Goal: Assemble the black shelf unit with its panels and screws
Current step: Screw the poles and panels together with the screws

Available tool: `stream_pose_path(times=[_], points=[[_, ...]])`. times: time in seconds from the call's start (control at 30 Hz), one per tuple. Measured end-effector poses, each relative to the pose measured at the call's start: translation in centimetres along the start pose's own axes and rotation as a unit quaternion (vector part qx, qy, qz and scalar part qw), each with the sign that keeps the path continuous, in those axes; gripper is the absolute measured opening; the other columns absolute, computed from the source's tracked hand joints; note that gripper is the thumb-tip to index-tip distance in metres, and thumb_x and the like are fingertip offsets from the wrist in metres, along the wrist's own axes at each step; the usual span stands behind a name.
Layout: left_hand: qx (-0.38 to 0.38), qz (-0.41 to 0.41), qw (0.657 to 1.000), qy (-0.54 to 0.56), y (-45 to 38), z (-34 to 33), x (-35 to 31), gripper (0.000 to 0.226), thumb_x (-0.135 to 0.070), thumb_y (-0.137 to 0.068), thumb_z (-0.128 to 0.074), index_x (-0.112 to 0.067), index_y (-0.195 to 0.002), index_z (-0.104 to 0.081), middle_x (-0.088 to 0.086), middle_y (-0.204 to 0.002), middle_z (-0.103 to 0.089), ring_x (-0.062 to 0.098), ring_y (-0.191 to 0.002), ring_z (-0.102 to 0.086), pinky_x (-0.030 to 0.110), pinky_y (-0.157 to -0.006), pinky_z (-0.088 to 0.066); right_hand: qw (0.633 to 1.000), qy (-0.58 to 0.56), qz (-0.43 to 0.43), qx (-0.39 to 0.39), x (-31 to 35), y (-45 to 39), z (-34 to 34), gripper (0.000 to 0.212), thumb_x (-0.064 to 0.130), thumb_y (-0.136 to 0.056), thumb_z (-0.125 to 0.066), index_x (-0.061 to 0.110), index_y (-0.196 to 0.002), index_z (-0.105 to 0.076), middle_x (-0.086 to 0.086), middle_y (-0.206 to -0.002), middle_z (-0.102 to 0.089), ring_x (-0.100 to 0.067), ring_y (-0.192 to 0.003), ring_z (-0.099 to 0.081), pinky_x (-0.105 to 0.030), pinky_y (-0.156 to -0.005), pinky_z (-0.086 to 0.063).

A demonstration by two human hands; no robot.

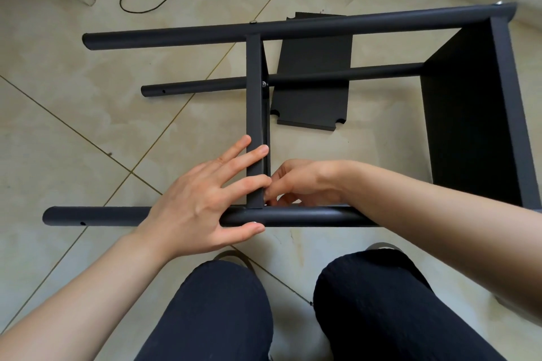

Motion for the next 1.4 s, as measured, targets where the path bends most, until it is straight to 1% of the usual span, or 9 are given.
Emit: stream_pose_path(times=[0.13,0.3,0.47,0.63,0.73,0.93,1.07,1.17,1.4], points=[[0.006,0.002,1.000,-0.004,0.1,0.0,-0.1,0.062,-0.062,-0.090,-0.056,-0.026,-0.140,-0.056,-0.003,-0.165,-0.025,0.019,-0.155,-0.015,0.038,-0.099,-0.046,0.999,0.023,0.034,-0.013,0.5,0.8,-0.1,0.010,0.009,-0.091,-0.060,0.012,-0.086,-0.069,-0.007,-0.087,-0.066,-0.020,-0.084,-0.060,-0.032,-0.080,-0.050],[0.033,0.017,0.999,-0.005,0.0,0.1,-0.3,0.072,-0.065,-0.092,-0.052,-0.030,-0.153,-0.038,-0.008,-0.168,-0.013,0.013,-0.155,-0.006,0.032,-0.105,-0.037,0.993,0.091,0.051,-0.048,1.2,3.7,0.4,0.018,0.025,-0.095,-0.062,0.025,-0.079,-0.070,0.013,-0.072,-0.067,-0.003,-0.068,-0.060,-0.015,-0.061,-0.046],[0.054,0.086,0.995,-0.006,1.0,0.3,-0.6,0.077,-0.069,-0.091,-0.046,-0.037,-0.157,-0.024,-0.020,-0.167,0.004,0.006,-0.154,-0.005,0.031,-0.113,-0.032,0.963,0.235,0.057,-0.117,2.0,7.2,1.0,0.020,0.031,-0.096,-0.061,0.024,-0.109,-0.074,0.006,-0.102,-0.073,-0.007,-0.090,-0.062,-0.017,-0.082,-0.046],[0.014,0.167,0.986,-0.016,2.6,1.7,-1.6,0.066,-0.053,-0.091,-0.063,-0.024,-0.148,-0.047,-0.010,-0.159,-0.036,0.014,-0.134,-0.051,0.034,-0.104,-0.046,0.933,0.324,0.056,-0.144,2.1,9.3,-0.3,0.032,0.026,-0.096,-0.060,0.021,-0.127,-0.064,0.000,-0.118,-0.067,-0.011,-0.096,-0.061,-0.010,-0.075,-0.045],[0.003,0.219,0.975,-0.019,3.7,2.8,-1.5,0.048,-0.040,-0.096,-0.062,-0.023,-0.140,-0.054,-0.009,-0.136,-0.059,0.012,-0.124,-0.056,0.030,-0.097,-0.049,0.922,0.348,0.054,-0.161,2.1,9.7,-1.0,0.036,0.025,-0.096,-0.061,0.018,-0.131,-0.059,-0.005,-0.126,-0.065,-0.016,-0.101,-0.061,-0.022,-0.087,-0.046],[-0.082,0.393,0.916,-0.013,8.1,5.4,-0.5,0.020,-0.029,-0.093,-0.065,-0.029,-0.113,-0.066,-0.018,-0.092,-0.064,0.009,-0.087,-0.061,0.026,-0.064,-0.047,0.923,0.329,0.058,-0.189,1.9,10.1,-1.1,0.037,0.013,-0.095,-0.060,0.017,-0.132,-0.060,-0.008,-0.128,-0.065,-0.020,-0.107,-0.063,-0.023,-0.089,-0.048],[-0.092,0.547,0.821,0.136,11.2,4.1,1.2,0.010,-0.032,-0.093,-0.065,-0.026,-0.085,-0.067,-0.014,-0.072,-0.070,0.011,-0.068,-0.067,0.026,-0.062,-0.051,0.936,0.274,0.070,-0.208,1.2,10.2,-0.7,0.033,0.010,-0.093,-0.061,0.019,-0.125,-0.065,-0.006,-0.120,-0.067,-0.015,-0.097,-0.062,-0.015,-0.075,-0.046],[-0.029,0.628,0.677,0.383,12.3,0.1,0.6,0.021,-0.031,-0.097,-0.062,-0.012,-0.096,-0.070,-0.001,-0.075,-0.077,0.019,-0.073,-0.076,0.037,-0.082,-0.059,0.942,0.244,0.072,-0.219,0.8,10.2,-0.5,0.030,0.011,-0.093,-0.061,0.023,-0.121,-0.066,0.001,-0.110,-0.064,-0.016,-0.102,-0.063,-0.018,-0.080,-0.046],[-0.199,0.574,0.383,0.696,9.9,-3.9,-0.4,0.021,-0.019,-0.098,-0.063,-0.004,-0.113,-0.062,0.020,-0.106,-0.074,0.033,-0.102,-0.069,0.043,-0.091,-0.050,0.942,0.229,0.089,-0.229,0.5,10.1,-0.3,0.029,0.009,-0.092,-0.062,0.023,-0.117,-0.068,-0.003,-0.112,-0.066,-0.016,-0.107,-0.064,-0.018,-0.086,-0.048]])
Point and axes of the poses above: each hand's wrist, its own y-axis away from the middle knuckle, its own z-axis out of the back of the hand, x = y × z, the point moved 8 cm from there along -y, towards the middle knuckle
